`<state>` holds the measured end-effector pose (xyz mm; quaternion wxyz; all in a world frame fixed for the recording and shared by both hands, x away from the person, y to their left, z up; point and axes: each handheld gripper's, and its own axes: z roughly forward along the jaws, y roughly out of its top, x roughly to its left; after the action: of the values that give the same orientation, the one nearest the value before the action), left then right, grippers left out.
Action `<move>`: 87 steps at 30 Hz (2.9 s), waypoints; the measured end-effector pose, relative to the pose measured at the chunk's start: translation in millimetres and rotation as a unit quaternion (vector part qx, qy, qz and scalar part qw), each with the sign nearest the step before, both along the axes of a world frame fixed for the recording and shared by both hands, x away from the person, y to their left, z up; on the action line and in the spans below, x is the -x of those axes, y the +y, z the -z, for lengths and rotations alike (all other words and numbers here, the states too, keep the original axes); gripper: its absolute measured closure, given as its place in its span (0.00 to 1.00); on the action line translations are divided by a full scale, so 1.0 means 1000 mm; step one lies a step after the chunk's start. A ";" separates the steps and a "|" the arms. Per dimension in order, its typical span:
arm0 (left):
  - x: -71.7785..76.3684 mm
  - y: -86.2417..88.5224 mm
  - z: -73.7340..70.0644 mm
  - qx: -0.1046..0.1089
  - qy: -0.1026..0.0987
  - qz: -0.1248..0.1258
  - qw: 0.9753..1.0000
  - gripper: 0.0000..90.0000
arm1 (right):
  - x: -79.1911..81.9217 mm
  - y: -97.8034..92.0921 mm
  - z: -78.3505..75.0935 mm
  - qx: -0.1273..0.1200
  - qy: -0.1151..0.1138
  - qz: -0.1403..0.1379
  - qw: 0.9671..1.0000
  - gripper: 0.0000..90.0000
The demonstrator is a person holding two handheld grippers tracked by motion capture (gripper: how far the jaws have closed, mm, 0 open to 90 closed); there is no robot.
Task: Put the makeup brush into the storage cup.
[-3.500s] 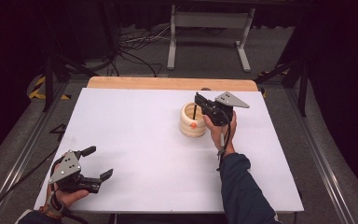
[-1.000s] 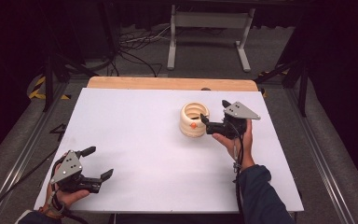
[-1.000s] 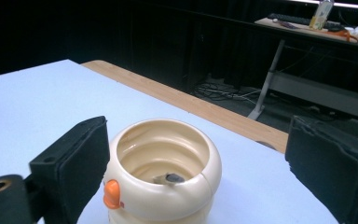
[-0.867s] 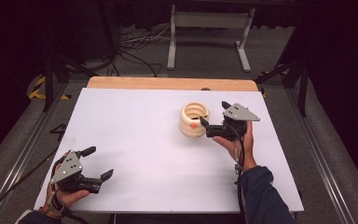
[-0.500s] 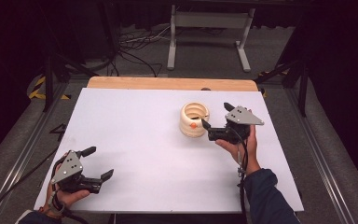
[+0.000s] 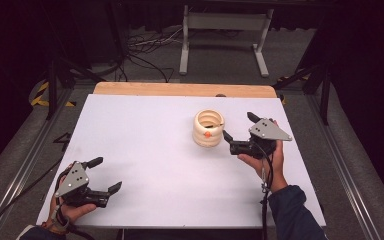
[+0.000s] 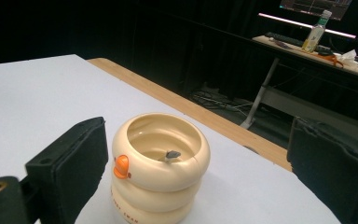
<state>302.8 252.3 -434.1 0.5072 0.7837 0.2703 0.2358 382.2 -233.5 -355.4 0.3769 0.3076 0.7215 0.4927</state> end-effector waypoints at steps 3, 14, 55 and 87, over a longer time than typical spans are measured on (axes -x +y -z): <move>0.000 0.000 0.000 -0.001 0.000 -0.002 1.000 0.04 | 0.003 -0.003 0.000 0.000 -0.003 -0.002 1.000 0.07; 0.000 0.000 0.000 -0.004 -0.001 -0.002 1.000 0.05 | 0.013 -0.016 0.000 0.011 -0.006 0.008 1.000 0.07; 0.001 -0.001 0.000 -0.009 -0.004 0.000 1.000 0.05 | 0.047 -0.050 0.027 0.069 -0.001 0.023 0.997 0.07; 0.001 -0.001 0.000 -0.013 -0.003 0.007 1.000 0.05 | 0.082 -0.085 0.063 0.087 0.013 0.052 0.995 0.07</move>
<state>301.7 251.1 -433.6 0.4998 0.7911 0.2600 0.2383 299.9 -318.1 -418.6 0.4178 0.3172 0.7498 0.4032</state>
